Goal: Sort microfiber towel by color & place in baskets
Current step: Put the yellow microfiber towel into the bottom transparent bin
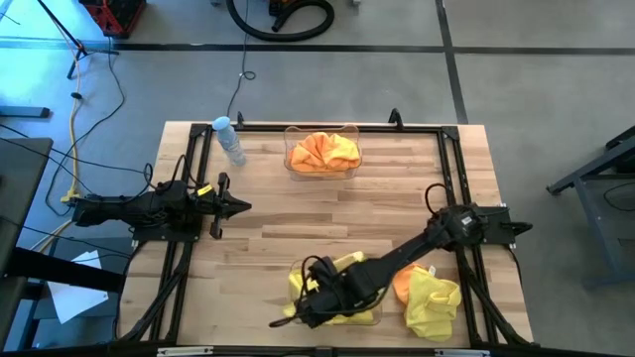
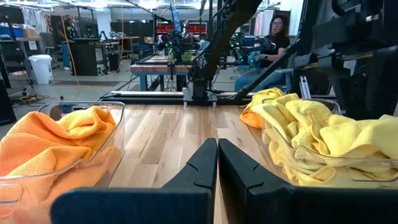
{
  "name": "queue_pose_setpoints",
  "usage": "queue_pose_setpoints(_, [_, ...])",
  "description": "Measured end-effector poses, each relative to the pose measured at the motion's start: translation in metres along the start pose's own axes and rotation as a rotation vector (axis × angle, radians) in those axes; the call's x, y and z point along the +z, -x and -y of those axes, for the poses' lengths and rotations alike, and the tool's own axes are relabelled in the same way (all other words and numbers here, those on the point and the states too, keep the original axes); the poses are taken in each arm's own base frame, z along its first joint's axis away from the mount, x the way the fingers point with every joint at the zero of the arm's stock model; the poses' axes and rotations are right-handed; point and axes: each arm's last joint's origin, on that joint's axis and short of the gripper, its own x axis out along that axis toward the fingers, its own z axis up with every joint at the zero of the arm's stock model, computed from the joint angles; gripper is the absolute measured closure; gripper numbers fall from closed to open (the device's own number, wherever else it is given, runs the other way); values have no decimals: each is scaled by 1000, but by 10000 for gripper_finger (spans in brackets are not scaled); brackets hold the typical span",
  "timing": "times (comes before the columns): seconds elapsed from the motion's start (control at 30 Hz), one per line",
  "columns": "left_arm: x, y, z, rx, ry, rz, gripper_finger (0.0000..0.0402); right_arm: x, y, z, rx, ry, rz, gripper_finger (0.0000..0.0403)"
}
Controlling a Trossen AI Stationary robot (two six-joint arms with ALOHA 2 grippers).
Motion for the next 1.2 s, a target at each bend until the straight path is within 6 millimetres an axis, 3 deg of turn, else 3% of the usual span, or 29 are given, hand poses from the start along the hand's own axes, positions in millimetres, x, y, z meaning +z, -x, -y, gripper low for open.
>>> queue_pose_setpoints(0.2, [0,0,0,0,0,0,398,-22,15,9,-58,6,11,287])
queue_pose_setpoints(0.43, [0,0,0,0,0,-1,398,-47,48,29,-154,34,73,393])
queue_pose_setpoints(0.63, [0,0,0,0,0,-1,398,-72,70,45,-191,186,72,398])
queue_pose_setpoints(0.73, [0,0,0,0,0,-1,398,-83,70,57,-228,246,71,400])
queue_pose_setpoints(0.87, [0,0,0,0,0,-1,398,-96,68,84,-278,297,37,402])
queue_pose_setpoints(1.0, [0,0,0,0,0,-1,398,-107,76,119,-170,320,25,402])
queue_pose_setpoints(1.2, [0,0,0,0,0,-1,398,-114,78,197,-52,207,-7,402])
